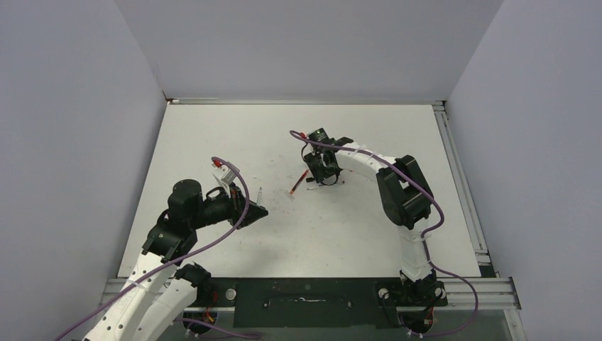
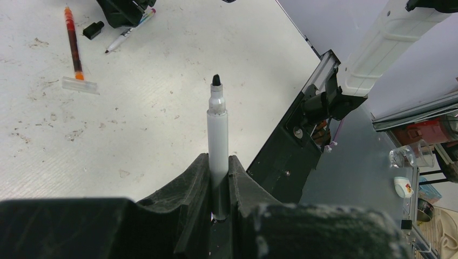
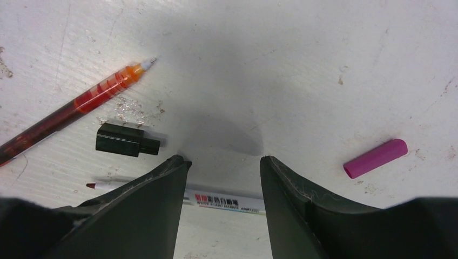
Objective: Insert the pens into the pen caps
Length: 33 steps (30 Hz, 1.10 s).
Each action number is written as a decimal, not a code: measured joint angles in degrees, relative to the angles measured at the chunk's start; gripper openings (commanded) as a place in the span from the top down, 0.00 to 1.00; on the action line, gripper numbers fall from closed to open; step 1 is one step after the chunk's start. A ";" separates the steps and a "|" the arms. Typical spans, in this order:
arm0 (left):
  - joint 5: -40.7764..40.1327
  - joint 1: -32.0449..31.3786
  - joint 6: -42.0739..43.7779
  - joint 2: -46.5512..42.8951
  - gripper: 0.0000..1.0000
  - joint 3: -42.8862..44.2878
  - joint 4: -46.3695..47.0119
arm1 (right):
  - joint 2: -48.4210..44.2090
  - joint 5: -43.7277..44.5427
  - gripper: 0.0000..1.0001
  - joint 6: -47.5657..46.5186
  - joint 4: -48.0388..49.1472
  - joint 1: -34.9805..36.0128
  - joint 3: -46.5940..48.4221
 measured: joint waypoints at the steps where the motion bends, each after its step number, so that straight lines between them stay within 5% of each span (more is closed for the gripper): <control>1: 0.00 0.00 -0.02 0.00 1.00 0.00 0.00 | -0.07 -0.04 0.45 -0.17 0.35 0.04 -0.20; 33: 0.02 -0.20 -0.02 1.09 1.00 0.00 0.00 | 1.20 -13.75 0.41 -7.17 0.87 1.84 2.80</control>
